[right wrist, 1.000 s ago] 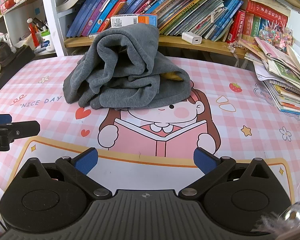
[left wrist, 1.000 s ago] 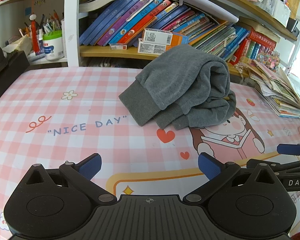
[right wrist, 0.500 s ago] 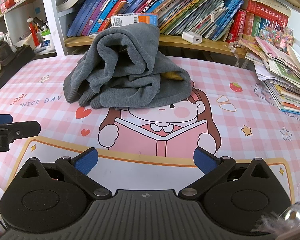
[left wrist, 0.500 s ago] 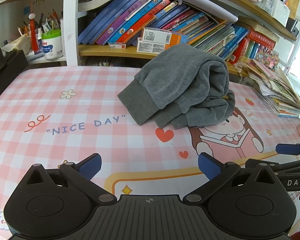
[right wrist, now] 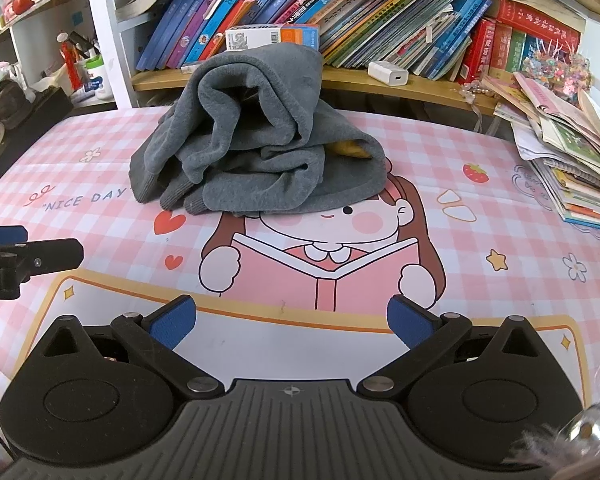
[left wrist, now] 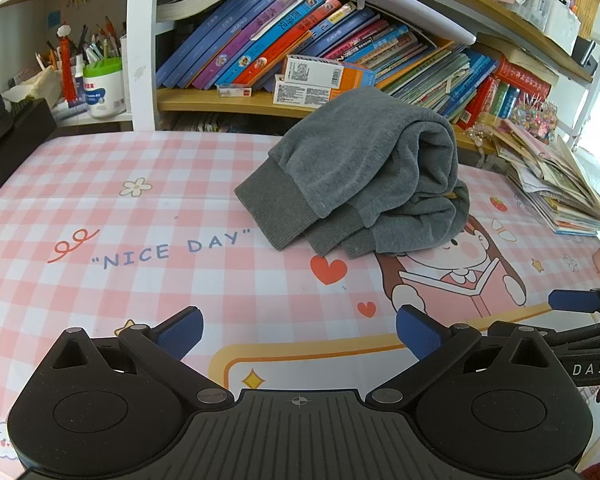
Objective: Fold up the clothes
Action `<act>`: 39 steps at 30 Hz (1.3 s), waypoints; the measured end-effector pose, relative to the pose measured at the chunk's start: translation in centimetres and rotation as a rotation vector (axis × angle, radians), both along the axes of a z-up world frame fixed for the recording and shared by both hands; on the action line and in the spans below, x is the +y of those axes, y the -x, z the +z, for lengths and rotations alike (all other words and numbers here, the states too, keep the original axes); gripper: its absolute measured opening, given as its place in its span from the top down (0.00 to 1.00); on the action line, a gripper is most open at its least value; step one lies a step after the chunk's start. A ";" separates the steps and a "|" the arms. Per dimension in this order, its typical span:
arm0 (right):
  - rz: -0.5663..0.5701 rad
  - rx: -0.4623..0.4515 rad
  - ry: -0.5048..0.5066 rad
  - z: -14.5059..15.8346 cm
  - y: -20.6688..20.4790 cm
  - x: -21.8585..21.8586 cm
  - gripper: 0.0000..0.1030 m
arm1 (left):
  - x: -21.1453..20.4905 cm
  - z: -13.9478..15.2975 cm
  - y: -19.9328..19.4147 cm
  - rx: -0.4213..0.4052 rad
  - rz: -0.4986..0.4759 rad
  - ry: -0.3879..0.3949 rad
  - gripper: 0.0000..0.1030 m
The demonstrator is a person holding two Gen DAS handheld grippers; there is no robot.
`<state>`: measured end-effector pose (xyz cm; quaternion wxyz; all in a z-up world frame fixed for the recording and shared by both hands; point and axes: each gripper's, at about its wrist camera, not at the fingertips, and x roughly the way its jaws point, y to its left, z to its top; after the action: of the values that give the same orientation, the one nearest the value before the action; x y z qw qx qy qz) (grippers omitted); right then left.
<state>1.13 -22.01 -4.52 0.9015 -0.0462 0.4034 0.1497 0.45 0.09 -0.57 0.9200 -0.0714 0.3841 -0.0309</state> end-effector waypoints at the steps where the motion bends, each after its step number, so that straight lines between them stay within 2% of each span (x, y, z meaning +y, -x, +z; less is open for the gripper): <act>1: 0.001 0.000 0.000 0.0 0.0 0.0 0.00 | 0.0 0.0 0.0 0.000 -0.001 0.001 0.00; 31: 0.015 0.018 0.007 -0.5 -0.5 0.4 0.00 | 0.1 -0.7 -0.5 0.024 -0.009 0.030 0.00; 39: 0.039 0.038 -0.043 -0.8 -0.8 0.3 0.01 | 0.3 -1.2 -0.9 0.041 -0.009 0.048 0.00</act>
<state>1.90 -21.75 -5.27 0.8913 -0.0320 0.4162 0.1768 1.35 0.41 -1.76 0.9098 -0.0922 0.4024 -0.0426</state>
